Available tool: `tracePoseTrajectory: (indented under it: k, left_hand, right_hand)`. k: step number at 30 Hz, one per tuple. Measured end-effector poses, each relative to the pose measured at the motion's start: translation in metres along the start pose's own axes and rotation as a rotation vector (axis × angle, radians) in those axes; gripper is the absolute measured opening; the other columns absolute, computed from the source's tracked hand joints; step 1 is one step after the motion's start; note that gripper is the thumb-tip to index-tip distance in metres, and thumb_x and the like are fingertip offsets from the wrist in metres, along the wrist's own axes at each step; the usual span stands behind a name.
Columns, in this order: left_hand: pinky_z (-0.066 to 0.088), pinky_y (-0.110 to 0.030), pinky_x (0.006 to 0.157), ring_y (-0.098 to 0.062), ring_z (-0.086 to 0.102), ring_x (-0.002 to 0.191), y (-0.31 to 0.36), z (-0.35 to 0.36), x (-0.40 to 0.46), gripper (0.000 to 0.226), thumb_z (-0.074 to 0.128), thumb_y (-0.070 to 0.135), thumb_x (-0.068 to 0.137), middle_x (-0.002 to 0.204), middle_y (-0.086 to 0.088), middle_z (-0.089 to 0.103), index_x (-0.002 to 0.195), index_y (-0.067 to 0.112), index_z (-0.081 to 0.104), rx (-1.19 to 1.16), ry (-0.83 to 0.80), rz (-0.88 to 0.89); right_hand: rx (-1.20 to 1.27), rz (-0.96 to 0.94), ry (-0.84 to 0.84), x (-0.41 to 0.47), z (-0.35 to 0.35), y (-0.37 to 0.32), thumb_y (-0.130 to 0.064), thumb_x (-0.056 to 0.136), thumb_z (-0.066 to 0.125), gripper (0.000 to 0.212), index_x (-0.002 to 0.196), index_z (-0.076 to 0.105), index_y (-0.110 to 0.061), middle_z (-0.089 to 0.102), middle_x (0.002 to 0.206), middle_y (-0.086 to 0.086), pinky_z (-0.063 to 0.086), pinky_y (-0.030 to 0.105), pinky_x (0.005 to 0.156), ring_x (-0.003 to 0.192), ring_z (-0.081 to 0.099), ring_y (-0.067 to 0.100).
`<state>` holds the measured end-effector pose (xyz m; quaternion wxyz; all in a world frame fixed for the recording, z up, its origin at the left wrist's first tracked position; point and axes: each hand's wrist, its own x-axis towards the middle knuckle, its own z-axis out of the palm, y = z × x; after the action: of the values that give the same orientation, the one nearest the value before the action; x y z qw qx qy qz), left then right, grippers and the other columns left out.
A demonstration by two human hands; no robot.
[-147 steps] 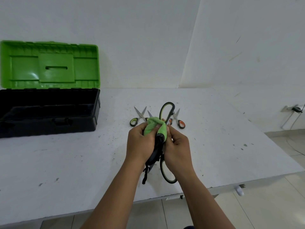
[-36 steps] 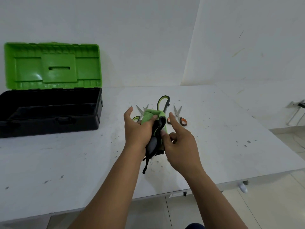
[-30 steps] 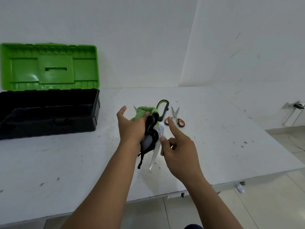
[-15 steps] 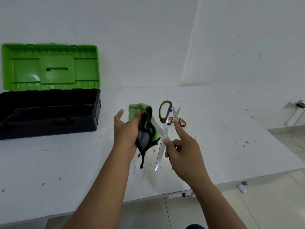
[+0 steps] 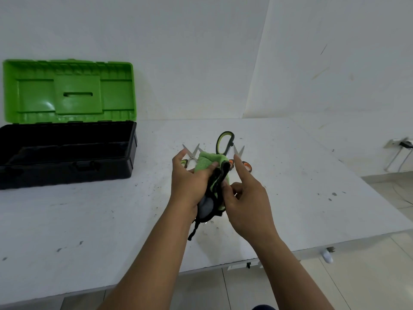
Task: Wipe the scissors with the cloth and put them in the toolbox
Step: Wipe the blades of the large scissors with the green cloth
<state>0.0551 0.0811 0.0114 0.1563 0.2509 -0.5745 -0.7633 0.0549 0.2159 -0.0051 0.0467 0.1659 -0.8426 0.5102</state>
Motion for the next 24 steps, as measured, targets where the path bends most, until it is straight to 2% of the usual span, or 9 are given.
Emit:
tracePoseTrajectory:
  k: [3,5,7,9,11,16,21,24]
  left_hand:
    - [0.061,-0.049,0.097,-0.027,0.075,0.105,0.003,0.001,0.007,0.086,0.091,0.023,0.079,0.126,-0.007,0.063,0.145,0.045,0.041,-0.051,0.034,-0.015]
    - [0.062,-0.049,0.095,-0.028,0.076,0.104,0.005,0.002,0.011,0.086,0.091,0.024,0.074,0.127,-0.010,0.065,0.142,0.047,0.043,-0.072,0.049,-0.022]
    - [0.063,-0.048,0.093,-0.029,0.076,0.103,0.007,0.003,0.014,0.082,0.090,0.020,0.079,0.128,-0.011,0.066,0.141,0.045,0.044,-0.097,0.057,-0.029]
    - [0.063,-0.047,0.094,-0.029,0.075,0.103,0.010,0.005,0.016,0.078,0.088,0.017,0.082,0.126,-0.011,0.067,0.141,0.043,0.044,-0.106,0.070,-0.029]
    - [0.063,-0.047,0.093,-0.028,0.075,0.103,0.012,0.005,0.019,0.076,0.087,0.016,0.084,0.125,-0.011,0.067,0.142,0.042,0.044,-0.121,0.085,-0.030]
    - [0.063,-0.044,0.091,-0.026,0.074,0.102,0.013,0.005,0.024,0.071,0.084,0.014,0.087,0.124,-0.010,0.067,0.142,0.038,0.046,-0.131,0.097,-0.045]
    - [0.063,-0.043,0.089,-0.027,0.073,0.101,0.028,-0.014,0.044,0.064,0.084,0.019,0.088,0.125,-0.013,0.066,0.136,0.037,0.047,-0.211,0.242,-0.019]
    - [0.063,-0.046,0.093,-0.027,0.073,0.103,0.028,-0.022,0.046,0.071,0.086,0.025,0.088,0.127,-0.013,0.066,0.145,0.034,0.044,-0.170,0.168,-0.027]
  right_hand:
    - [0.001,-0.001,0.003,0.000,0.000,-0.002,-0.029,0.106,0.057,0.067,0.163,0.026,-0.043,0.055,0.052,-0.008,0.038,0.026,0.053,0.050,0.044,0.011]
    - [-0.003,-0.001,0.004,-0.002,0.000,-0.004,-0.029,0.106,0.057,0.066,0.163,0.027,-0.043,0.059,0.055,-0.006,0.045,0.034,0.056,0.054,0.055,0.015]
    - [-0.015,-0.002,0.005,-0.003,0.000,-0.005,-0.029,0.106,0.057,0.066,0.163,0.026,-0.042,0.061,0.057,-0.003,0.051,0.040,0.061,0.062,0.064,0.024]
    - [-0.018,-0.001,0.013,-0.003,-0.001,-0.004,-0.030,0.106,0.057,0.066,0.163,0.026,-0.043,0.065,0.060,0.002,0.053,0.043,0.064,0.063,0.063,0.027]
    - [-0.019,0.000,0.016,-0.005,-0.001,-0.003,-0.031,0.106,0.057,0.066,0.163,0.025,-0.044,0.066,0.064,0.006,0.054,0.043,0.064,0.061,0.059,0.027]
    - [-0.019,0.000,0.012,-0.011,0.000,0.001,-0.032,0.106,0.057,0.067,0.163,0.024,-0.045,0.066,0.064,0.004,0.054,0.043,0.065,0.059,0.057,0.023]
    - [-0.023,-0.004,-0.013,-0.033,-0.004,0.009,-0.037,0.106,0.056,0.073,0.161,0.011,-0.052,0.066,0.065,0.007,0.052,0.041,0.062,0.058,0.055,0.025]
    - [0.022,0.052,0.039,-0.035,-0.005,0.013,-0.037,0.105,0.057,0.072,0.162,0.013,-0.048,0.068,0.066,0.008,0.053,0.035,0.062,0.057,0.058,0.021]
